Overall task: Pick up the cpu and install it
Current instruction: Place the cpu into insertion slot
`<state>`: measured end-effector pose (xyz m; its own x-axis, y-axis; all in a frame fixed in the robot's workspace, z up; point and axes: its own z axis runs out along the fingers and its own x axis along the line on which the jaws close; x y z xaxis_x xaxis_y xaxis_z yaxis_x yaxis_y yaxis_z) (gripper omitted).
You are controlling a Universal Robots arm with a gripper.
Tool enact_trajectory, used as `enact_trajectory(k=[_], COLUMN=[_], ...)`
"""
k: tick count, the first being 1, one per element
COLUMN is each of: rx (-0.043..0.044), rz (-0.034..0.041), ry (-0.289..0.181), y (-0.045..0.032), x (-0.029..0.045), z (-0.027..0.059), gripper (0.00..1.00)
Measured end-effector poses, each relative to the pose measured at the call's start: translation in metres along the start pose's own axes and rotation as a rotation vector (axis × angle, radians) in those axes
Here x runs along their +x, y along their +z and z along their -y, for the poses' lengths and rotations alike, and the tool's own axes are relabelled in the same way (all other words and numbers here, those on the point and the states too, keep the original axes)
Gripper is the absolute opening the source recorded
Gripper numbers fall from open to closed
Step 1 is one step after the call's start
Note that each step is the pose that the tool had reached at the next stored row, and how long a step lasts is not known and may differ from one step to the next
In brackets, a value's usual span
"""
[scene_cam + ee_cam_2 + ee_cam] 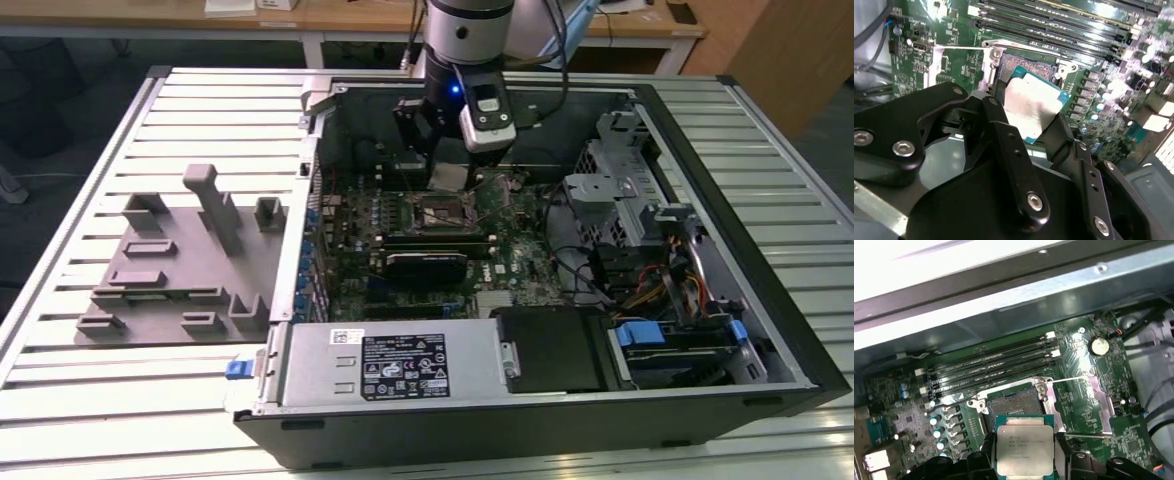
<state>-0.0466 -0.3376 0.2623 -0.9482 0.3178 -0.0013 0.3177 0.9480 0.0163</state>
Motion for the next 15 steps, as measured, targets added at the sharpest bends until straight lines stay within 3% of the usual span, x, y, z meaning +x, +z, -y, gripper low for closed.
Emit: enact_trajectory(k=[15], rx=[0.0003], rz=[0.0040], ry=[0.246], y=[0.0001], x=[0.0000], z=[0.0000], gripper=[0.54])
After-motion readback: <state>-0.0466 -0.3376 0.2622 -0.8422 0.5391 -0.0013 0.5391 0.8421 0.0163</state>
